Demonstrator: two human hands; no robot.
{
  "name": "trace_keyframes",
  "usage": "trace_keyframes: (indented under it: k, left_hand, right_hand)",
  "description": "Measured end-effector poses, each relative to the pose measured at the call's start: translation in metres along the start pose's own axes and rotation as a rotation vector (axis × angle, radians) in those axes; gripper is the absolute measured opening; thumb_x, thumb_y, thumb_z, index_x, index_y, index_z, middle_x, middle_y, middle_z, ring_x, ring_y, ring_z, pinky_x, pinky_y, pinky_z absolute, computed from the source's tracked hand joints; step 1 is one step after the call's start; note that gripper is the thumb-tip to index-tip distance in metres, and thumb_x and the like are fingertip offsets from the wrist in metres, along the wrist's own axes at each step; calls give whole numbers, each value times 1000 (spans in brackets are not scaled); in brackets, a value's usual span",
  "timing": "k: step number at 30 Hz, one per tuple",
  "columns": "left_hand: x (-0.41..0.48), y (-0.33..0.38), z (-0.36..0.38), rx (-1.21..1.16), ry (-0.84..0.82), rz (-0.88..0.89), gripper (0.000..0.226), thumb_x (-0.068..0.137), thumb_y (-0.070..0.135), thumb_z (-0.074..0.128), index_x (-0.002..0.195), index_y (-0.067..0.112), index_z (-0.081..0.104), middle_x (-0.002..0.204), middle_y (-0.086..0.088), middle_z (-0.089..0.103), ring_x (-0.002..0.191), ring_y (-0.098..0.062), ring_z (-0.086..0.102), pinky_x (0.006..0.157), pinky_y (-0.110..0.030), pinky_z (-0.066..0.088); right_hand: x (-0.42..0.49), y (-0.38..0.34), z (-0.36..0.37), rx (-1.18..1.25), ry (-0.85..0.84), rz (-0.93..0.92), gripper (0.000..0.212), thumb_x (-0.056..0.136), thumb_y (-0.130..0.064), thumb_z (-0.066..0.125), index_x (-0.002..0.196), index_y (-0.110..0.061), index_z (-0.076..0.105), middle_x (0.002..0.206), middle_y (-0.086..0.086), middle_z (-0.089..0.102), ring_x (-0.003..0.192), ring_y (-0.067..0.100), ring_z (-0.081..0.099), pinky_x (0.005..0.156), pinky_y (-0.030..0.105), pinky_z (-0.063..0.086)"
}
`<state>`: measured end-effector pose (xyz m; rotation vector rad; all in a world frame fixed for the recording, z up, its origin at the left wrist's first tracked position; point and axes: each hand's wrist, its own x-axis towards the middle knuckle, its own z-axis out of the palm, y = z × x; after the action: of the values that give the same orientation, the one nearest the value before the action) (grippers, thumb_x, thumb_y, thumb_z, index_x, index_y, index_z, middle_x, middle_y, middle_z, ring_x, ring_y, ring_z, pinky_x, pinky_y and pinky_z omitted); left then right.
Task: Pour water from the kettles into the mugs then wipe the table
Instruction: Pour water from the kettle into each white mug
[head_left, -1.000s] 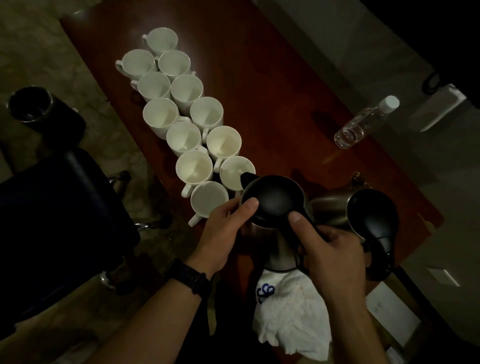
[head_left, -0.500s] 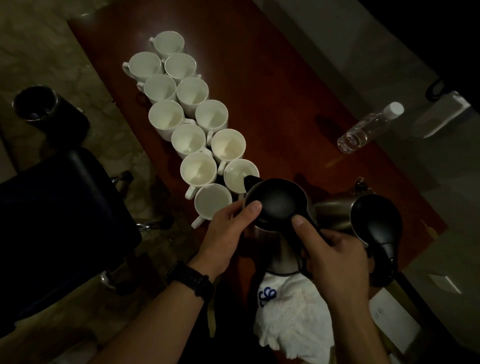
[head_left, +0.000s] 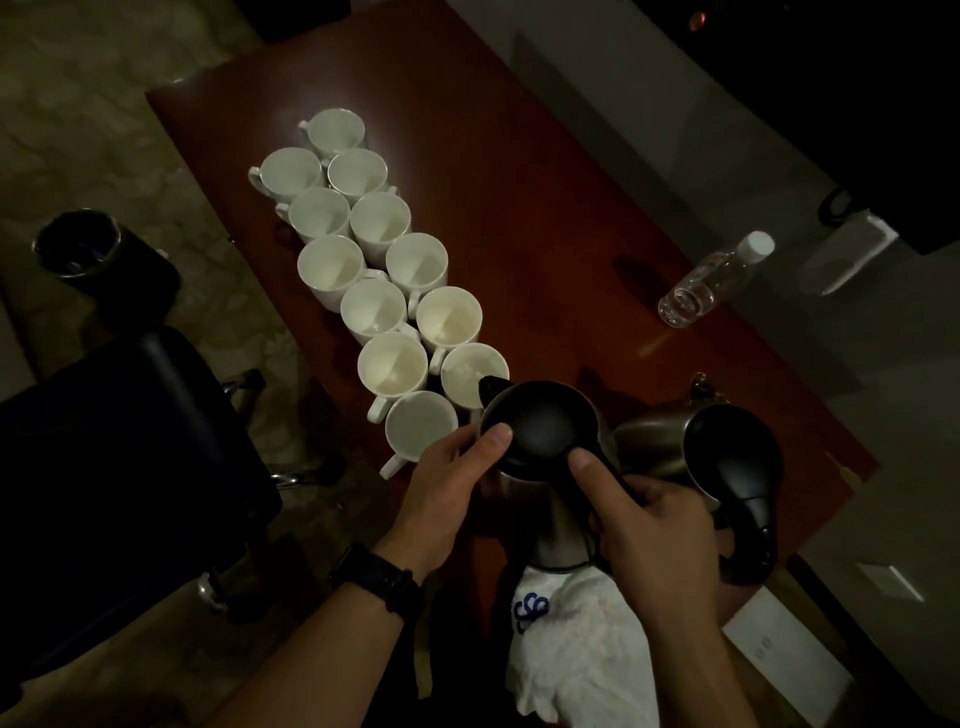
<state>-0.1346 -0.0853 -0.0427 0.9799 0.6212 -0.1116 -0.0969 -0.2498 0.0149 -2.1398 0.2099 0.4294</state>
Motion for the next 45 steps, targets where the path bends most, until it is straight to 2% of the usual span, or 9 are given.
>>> trace_keyframes:
  k: [5, 12, 17, 23, 27, 30, 34, 37, 45]
  left_hand:
    - [-4, 5, 3, 17, 13, -23, 50, 76, 58, 76, 111, 22, 79, 116, -9, 77, 112, -23, 72, 87, -30, 57]
    - [-7, 9, 3, 35, 9, -36, 47, 77, 58, 74, 109, 24, 79, 114, -7, 78, 109, -20, 74, 82, -24, 59]
    - [-6, 8, 3, 40, -6, -40, 49, 76, 61, 74, 108, 24, 79, 116, -8, 77, 112, -22, 73, 93, -38, 55]
    - [-7, 9, 5, 15, -5, -41, 52, 76, 59, 75, 112, 22, 78, 116, -8, 77, 112, -22, 73, 89, -32, 56]
    - [-6, 8, 6, -4, 11, -51, 50, 73, 58, 76, 107, 21, 80, 113, -9, 78, 108, -22, 74, 83, -26, 58]
    - [-5, 8, 6, -9, 12, -57, 49, 73, 58, 76, 106, 21, 80, 112, -9, 78, 107, -22, 74, 80, -24, 59]
    - [-3, 8, 6, -5, 16, -59, 49, 74, 57, 75, 105, 20, 80, 111, -9, 78, 106, -21, 75, 79, -23, 59]
    - [-3, 8, 6, 3, 18, -57, 48, 75, 58, 74, 105, 21, 80, 111, -9, 78, 106, -21, 74, 81, -25, 59]
    - [-2, 7, 10, 2, 46, -65, 59, 76, 55, 77, 115, 11, 75, 111, -11, 78, 106, -23, 75, 82, -27, 59]
  right_hand:
    - [0, 0, 0, -2, 8, -5, 87, 62, -86, 59, 57, 1, 57, 51, 18, 55, 49, 38, 52, 52, 40, 39]
    - [-1, -4, -1, 6, -8, -2, 87, 61, -86, 58, 59, 0, 58, 52, 19, 54, 43, 20, 47, 52, 37, 37]
    - [-2, -6, -2, 3, -18, 6, 86, 60, -86, 58, 59, -1, 56, 53, 21, 54, 44, 21, 46, 53, 38, 37]
    - [0, -7, -4, -9, -11, 3, 86, 59, -87, 57, 57, -1, 55, 50, 19, 52, 42, 20, 45, 52, 38, 35]
    - [2, -6, -5, -9, -16, 14, 83, 59, -87, 58, 54, -5, 50, 42, 7, 45, 40, 19, 42, 52, 39, 35]
    - [3, -6, -5, -12, -19, 5, 83, 59, -87, 58, 59, -3, 54, 43, 13, 46, 40, 19, 43, 52, 40, 37]
    - [3, -7, -5, -5, -22, 4, 79, 59, -86, 58, 55, -8, 57, 42, 7, 48, 38, 16, 44, 51, 37, 38]
    - [3, -7, -5, -9, -20, -2, 83, 60, -86, 57, 58, -3, 56, 45, 15, 49, 40, 18, 44, 52, 37, 38]
    - [2, -8, -7, -16, -13, 1, 83, 61, -87, 57, 56, -4, 51, 46, 15, 48, 39, 17, 40, 50, 38, 34]
